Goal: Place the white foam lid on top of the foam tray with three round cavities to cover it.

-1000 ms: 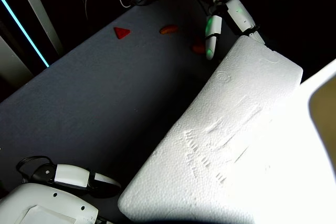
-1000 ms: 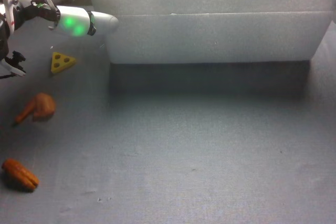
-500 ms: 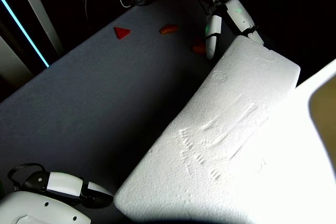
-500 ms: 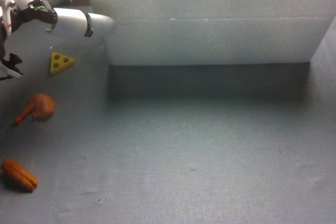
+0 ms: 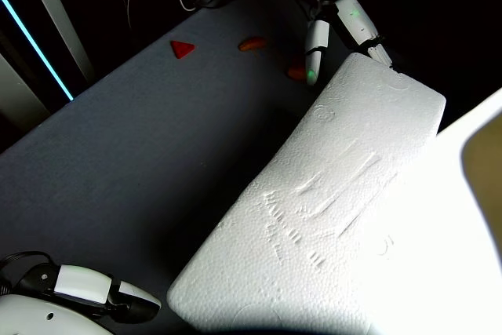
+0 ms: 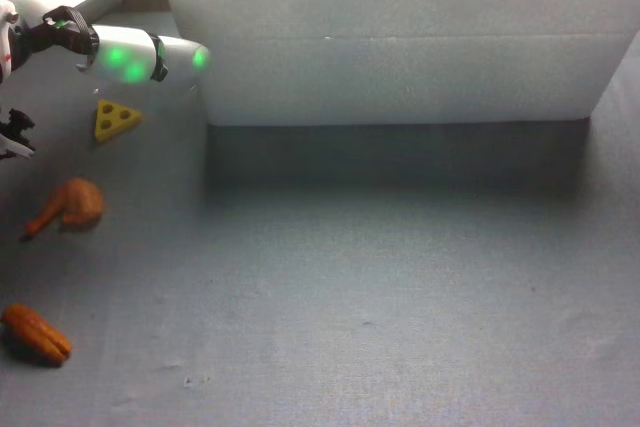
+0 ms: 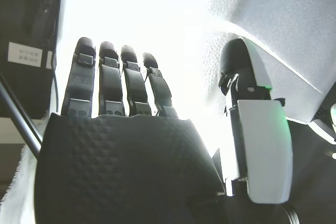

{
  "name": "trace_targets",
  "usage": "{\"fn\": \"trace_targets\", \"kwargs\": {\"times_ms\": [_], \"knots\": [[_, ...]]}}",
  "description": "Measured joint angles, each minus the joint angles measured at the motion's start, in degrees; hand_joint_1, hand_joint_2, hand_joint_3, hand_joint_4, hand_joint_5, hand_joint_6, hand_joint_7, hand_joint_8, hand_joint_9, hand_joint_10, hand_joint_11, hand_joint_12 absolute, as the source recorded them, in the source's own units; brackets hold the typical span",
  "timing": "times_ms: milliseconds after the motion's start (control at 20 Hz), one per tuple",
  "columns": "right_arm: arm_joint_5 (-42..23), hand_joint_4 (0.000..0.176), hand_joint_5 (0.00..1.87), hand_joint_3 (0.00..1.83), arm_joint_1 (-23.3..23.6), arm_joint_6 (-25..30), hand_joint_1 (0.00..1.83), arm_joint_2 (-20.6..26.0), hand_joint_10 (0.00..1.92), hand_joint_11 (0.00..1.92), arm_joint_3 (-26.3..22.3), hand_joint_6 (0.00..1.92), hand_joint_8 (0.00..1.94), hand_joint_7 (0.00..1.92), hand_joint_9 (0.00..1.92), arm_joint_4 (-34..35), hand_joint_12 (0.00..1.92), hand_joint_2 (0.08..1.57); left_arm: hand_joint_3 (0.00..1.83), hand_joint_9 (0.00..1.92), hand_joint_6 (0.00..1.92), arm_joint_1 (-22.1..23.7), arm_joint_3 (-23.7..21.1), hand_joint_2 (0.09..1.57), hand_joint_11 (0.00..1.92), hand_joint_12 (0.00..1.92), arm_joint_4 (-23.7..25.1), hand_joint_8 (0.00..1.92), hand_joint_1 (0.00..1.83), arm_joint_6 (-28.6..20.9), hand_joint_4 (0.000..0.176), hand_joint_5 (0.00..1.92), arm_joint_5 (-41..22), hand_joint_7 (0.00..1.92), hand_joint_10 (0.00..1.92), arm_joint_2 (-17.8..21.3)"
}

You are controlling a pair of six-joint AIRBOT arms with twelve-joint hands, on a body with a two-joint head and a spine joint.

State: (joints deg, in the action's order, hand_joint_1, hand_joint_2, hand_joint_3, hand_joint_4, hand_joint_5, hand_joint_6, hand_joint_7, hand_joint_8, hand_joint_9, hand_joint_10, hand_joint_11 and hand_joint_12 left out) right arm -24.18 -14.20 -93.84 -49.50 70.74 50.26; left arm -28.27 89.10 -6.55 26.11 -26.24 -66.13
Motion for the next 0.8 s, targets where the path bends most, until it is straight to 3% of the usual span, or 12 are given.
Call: {"fn": "trace_targets", "kwargs": {"times_ms": [50, 150, 200, 250, 400, 500, 700, 800], "knots": [[0.0, 0.0, 0.0, 0.0, 0.0, 0.0, 0.5, 0.0, 0.0, 0.0, 0.0, 0.0, 0.0, 0.0, 0.0, 0.0, 0.0, 1.23, 0.0, 0.0, 0.0, 0.0, 0.0, 1.02, 0.0, 0.57, -0.4, 0.0, 0.48, 0.0, 0.073, 0.0, -0.3, 0.0, 0.0, 0.1], [0.0, 0.0, 0.0, 0.0, 0.0, 0.0, 0.48, 0.1, 0.0, 0.0, -0.2, 0.0, 0.0, 0.0, 0.0, 0.0, 0.0, 1.23, 0.0, 0.0, 0.0, -0.7, 0.0, 1.01, 0.0, 0.58, -1.1, 0.0, 0.48, 0.2, 0.069, 0.0, -0.8, 0.0, 0.0, 0.6], [0.0, 0.0, 0.0, 0.0, 0.0, 0.0, 0.46, 0.2, 0.0, 0.0, -0.2, 0.0, 0.0, 0.0, 0.0, 0.1, 0.0, 1.24, 0.0, 0.0, 0.0, -1.1, -0.1, 1.01, 0.0, 0.75, -1.7, 0.0, 0.49, 0.5, 0.06, 0.0, -0.9, 0.0, 0.0, 0.9], [0.0, 0.0, 0.0, 0.01, 0.0, 0.0, 0.46, 0.4, 0.0, 0.0, -0.2, 0.0, 0.0, 0.0, 0.0, 0.1, 0.0, 1.24, 0.0, 0.0, 0.0, -1.4, -0.1, 1.0, 0.0, 0.88, -2.0, 0.0, 0.48, 0.7, 0.07, 0.0, -0.8, 0.0, 0.0, 1.1], [-0.5, 0.0, 0.0, 0.0, -0.3, 0.0, 0.46, 0.7, 0.0, 0.0, -0.6, 0.0, 0.0, 0.0, 0.0, 0.1, 0.0, 1.22, 0.0, 0.0, 0.0, -1.6, -0.2, 1.01, 0.0, 0.91, -2.4, 0.0, 0.49, 0.6, 0.048, 0.0, -1.2, 0.0, 0.0, 1.4], [-0.4, 0.0, 0.0, 0.0, -0.3, 0.0, 0.46, 0.7, 0.0, 0.0, -0.6, 0.0, 0.0, 0.0, 0.0, 0.1, 0.0, 1.24, 0.0, 0.0, 0.0, -1.6, -0.6, 1.0, 0.0, 0.76, -2.4, 0.0, 0.47, 0.5, 0.06, 0.0, -1.7, 0.0, 0.0, 1.4], [-0.5, 0.0, 0.0, 0.0, -0.3, 0.0, 0.45, 0.9, 0.0, 0.0, -0.9, 0.0, 0.0, 0.0, 0.0, 0.1, 0.0, 1.24, 0.0, 0.0, 0.0, -2.0, -1.3, 0.99, 0.0, 0.66, -1.8, 0.0, 0.47, -0.3, 0.07, 0.0, -3.1, 0.0, 0.0, 1.7], [-0.7, 0.0, 0.0, 0.0, -0.3, 0.0, 0.46, 0.9, 0.0, 0.0, -1.1, 0.0, 0.0, 0.0, 0.0, -0.2, 0.0, 1.23, 0.0, 0.0, 0.0, -1.6, -1.4, 0.99, 0.0, 0.38, -1.6, 0.0, 0.46, -0.4, 0.039, 0.0, -3.8, 0.0, 0.0, 1.7]]}}
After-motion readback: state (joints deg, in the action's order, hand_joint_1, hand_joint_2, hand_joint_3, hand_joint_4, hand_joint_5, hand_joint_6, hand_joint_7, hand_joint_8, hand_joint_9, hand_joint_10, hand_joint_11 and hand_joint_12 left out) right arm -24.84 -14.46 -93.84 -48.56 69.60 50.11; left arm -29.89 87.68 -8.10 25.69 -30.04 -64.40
